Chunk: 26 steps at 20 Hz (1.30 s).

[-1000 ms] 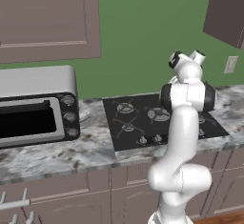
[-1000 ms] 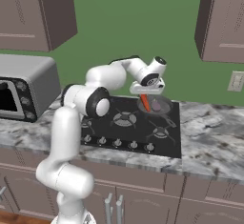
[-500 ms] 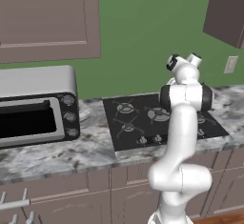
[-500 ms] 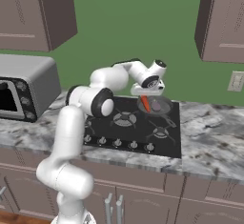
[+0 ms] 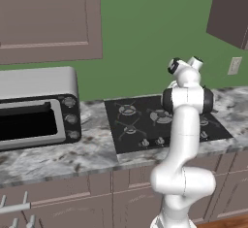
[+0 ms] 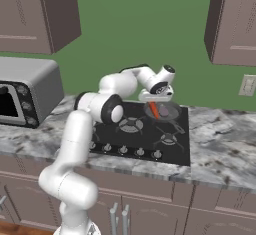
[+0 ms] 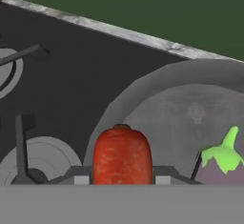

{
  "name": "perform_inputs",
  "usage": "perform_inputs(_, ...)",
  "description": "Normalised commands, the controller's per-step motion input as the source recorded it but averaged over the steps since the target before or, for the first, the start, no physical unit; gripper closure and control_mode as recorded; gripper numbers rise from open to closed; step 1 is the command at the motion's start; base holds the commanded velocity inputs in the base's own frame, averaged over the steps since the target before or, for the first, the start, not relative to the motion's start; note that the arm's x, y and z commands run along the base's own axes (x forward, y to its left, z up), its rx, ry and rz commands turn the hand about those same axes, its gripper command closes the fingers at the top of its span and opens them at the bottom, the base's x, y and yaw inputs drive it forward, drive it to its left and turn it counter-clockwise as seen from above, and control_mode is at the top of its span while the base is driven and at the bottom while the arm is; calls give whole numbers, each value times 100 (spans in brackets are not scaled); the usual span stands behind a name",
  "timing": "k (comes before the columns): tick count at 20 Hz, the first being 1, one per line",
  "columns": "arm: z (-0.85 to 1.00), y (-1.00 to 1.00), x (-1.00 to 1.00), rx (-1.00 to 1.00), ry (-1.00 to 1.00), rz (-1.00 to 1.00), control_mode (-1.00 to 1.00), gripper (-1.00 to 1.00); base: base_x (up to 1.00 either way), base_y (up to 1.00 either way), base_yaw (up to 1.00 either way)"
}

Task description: Put the carrot and eggplant in the pan. Then turn on the rear right burner and set the heat to medium.

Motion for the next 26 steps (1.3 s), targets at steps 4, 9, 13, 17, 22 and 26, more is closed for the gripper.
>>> perform_inputs(4,-8,-14,13,0,0,1,-100,100,0,0,0)
perform_inputs(9,-1,-4,11,0,0,7,-100,100,0,0,0)
perform_inputs(13,-1,0,4,0,0,8,-100,100,0,0,0)
perform_inputs(17,0,0,0,3,0,4,-100,100,0,0,0)
perform_inputs(22,0,0,0,0,0,0,-100,-100,0,0,0)
perform_inputs(26,0,0,0,0,0,0,-100,-100,0,0,0)
